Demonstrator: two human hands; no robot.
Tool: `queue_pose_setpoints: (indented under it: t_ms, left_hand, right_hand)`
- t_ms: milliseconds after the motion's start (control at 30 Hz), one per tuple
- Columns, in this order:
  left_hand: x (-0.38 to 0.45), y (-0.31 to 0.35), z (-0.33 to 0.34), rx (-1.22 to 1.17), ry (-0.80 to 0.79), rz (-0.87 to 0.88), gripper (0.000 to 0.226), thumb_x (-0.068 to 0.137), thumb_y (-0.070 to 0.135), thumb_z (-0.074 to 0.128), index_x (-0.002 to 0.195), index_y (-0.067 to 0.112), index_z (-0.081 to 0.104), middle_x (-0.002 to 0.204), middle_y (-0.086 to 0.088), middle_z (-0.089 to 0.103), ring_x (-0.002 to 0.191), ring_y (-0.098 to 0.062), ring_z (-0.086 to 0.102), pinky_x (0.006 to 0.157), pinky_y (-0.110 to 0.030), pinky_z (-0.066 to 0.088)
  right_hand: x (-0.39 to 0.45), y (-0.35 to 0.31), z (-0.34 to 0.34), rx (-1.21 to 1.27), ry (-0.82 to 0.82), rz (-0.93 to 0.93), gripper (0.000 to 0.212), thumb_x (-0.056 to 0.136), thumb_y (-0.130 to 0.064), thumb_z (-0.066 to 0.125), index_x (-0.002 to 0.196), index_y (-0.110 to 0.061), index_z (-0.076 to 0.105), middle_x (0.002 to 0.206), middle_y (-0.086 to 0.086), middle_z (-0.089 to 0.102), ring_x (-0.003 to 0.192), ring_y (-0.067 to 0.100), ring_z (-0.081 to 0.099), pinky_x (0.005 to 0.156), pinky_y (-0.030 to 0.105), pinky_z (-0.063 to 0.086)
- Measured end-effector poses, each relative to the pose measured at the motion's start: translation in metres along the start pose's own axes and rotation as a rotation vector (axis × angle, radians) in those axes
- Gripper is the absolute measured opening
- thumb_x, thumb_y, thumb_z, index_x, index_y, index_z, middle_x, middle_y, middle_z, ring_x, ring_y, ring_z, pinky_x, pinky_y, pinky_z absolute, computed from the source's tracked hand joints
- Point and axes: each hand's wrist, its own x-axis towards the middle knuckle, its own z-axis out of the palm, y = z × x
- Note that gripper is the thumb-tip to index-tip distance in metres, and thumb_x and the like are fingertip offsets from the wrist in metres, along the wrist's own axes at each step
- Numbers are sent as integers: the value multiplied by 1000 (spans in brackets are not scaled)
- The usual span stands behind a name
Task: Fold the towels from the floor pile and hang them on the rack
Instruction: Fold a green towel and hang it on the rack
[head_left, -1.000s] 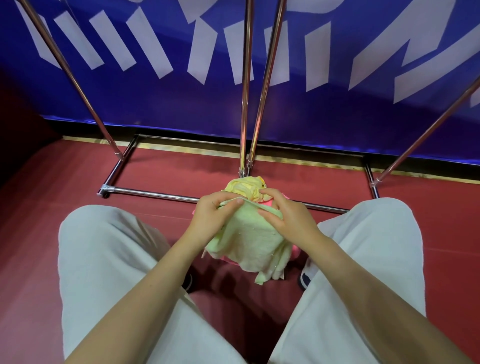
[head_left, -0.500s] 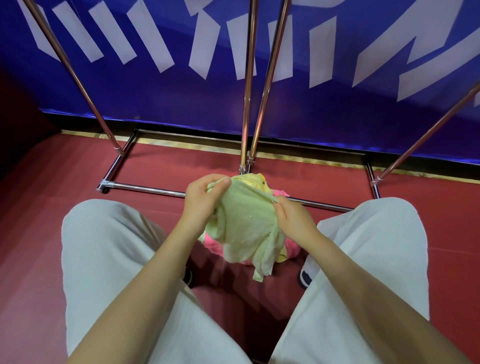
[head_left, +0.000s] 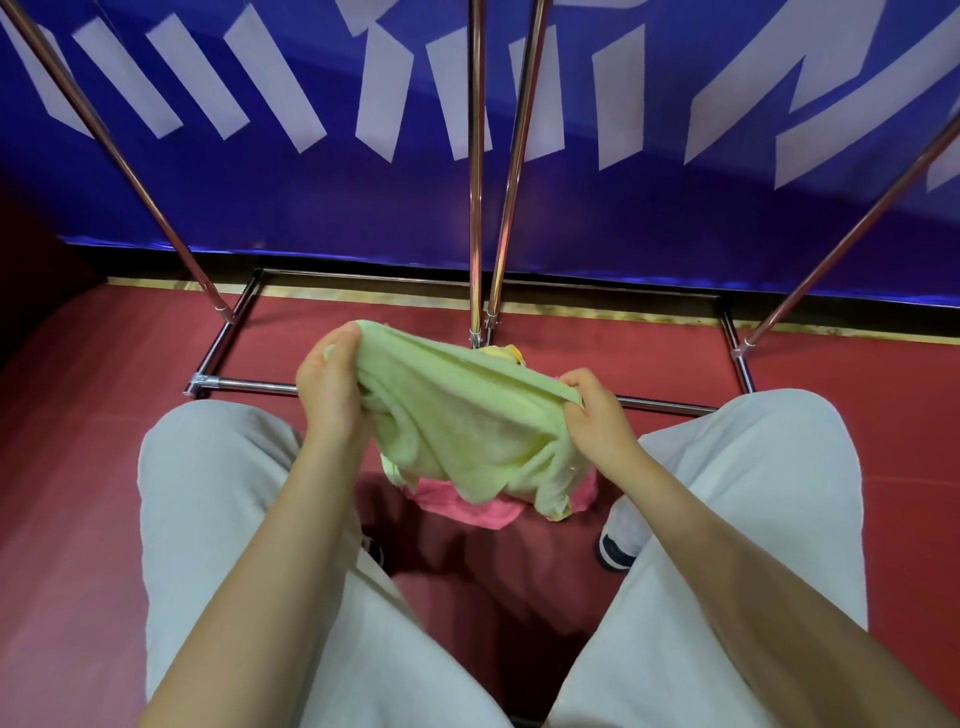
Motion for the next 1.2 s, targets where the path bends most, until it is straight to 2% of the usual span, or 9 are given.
queue_pose_setpoints:
  t_ms: [167,367,467,567,633,800,967,1100,1200]
  left_hand:
    - [11,-8,-3,-41,224,-166,17,91,13,61,75,18,63,72,4,56,62,-8,52,54,-20,47]
    - [4,-26,-3,187,169,-231,11,93,19,60,82,18,63,70,6,53,59,-8,47,50,-18,42]
    - [1,-30,-4,332,101,-255,22,93,20,59,71,19,57,64,3,43,51,-11,38,39,-16,34]
    - [-6,-36,1,483,-8,-324,16,91,20,61,76,13,63,61,-3,48,40,-14,43,34,-17,35]
    - [-16,-43,10,555,-97,-289,12,91,19,61,87,12,71,63,-2,56,45,-13,50,37,-17,37]
    - [-45,-60,38,605,-356,-176,16,93,20,57,89,24,73,90,2,71,65,-11,56,45,-18,41]
    - [-72,-69,60,488,-497,-166,25,97,17,51,90,27,73,65,18,64,48,-2,46,47,-15,38]
    - [-84,-73,67,423,-608,-204,29,100,22,44,85,25,69,59,-1,51,55,-10,47,54,-17,42]
    - [-87,-73,68,409,-637,-228,27,100,23,43,82,13,61,58,-2,48,58,-13,48,60,-21,44]
  right_hand:
    - [-9,-11,-5,176,-51,-93,15,92,-5,54,88,-17,63,80,-8,61,79,12,56,76,28,41]
    - [-25,-21,-13,256,-109,-137,34,95,-22,56,62,-29,61,63,5,46,60,6,41,59,24,32]
    - [-27,-20,-13,283,-41,-125,22,98,-21,51,91,-20,72,87,9,70,81,11,60,78,28,45]
    - [-26,-21,-12,195,7,-197,28,98,-26,45,112,-19,68,110,-12,67,109,7,59,105,38,40]
    - [-26,-23,-10,170,29,-226,33,95,-29,42,113,-20,67,112,-16,66,111,3,57,108,41,37]
    - [-30,-30,-6,310,62,-224,21,95,-15,52,102,-12,71,101,-6,71,99,5,62,91,26,47]
    - [-27,-36,-8,449,129,-143,12,90,-15,62,88,-8,72,86,3,71,83,8,62,76,18,46]
    - [-23,-39,-10,498,182,-85,15,89,-15,65,81,-3,69,75,5,67,72,5,57,69,21,45]
    - [-20,-35,-10,473,186,-108,25,92,-17,60,83,6,65,81,23,63,70,13,54,67,25,42]
